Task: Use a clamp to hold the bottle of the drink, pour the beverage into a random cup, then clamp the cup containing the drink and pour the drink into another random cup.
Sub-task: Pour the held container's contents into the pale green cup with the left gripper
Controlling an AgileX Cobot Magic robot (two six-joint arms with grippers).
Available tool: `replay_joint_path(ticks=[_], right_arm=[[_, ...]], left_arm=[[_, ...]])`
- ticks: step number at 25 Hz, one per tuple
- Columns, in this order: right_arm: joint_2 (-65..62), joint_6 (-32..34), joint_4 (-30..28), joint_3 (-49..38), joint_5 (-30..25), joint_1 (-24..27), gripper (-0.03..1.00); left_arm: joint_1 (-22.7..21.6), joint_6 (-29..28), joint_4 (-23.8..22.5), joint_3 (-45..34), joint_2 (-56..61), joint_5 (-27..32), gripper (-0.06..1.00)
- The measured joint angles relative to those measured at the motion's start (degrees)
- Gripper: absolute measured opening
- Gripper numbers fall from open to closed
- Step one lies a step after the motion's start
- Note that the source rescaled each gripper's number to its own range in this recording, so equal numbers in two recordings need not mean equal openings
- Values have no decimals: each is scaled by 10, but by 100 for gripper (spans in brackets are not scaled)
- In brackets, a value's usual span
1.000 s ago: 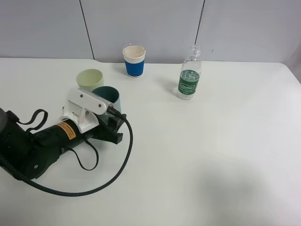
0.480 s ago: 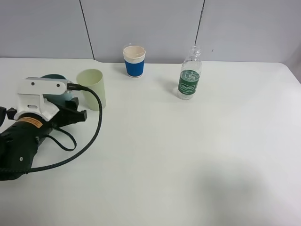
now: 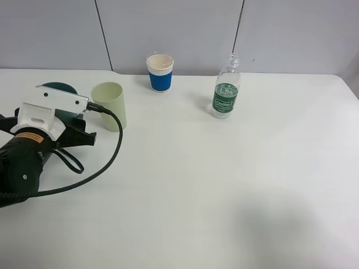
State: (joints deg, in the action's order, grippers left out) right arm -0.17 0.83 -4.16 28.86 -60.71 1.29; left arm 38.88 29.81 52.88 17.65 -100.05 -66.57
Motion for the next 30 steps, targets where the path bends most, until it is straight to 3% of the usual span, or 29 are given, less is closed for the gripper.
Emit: replay_joint_path(ticks=[7, 15, 25, 30], right_arm=[[0, 0, 0, 0, 0, 0, 66], [0, 0, 0, 0, 0, 0, 66], [0, 0, 0, 0, 0, 0, 66], [0, 0, 0, 0, 0, 0, 66]], left_arm=[[-2, 2, -8, 0, 0, -12, 1], [-71, 14, -24, 31, 0, 3, 1], [-126, 177, -26, 119, -1, 115, 1], [-129, 252, -23, 154, -1, 124, 1]])
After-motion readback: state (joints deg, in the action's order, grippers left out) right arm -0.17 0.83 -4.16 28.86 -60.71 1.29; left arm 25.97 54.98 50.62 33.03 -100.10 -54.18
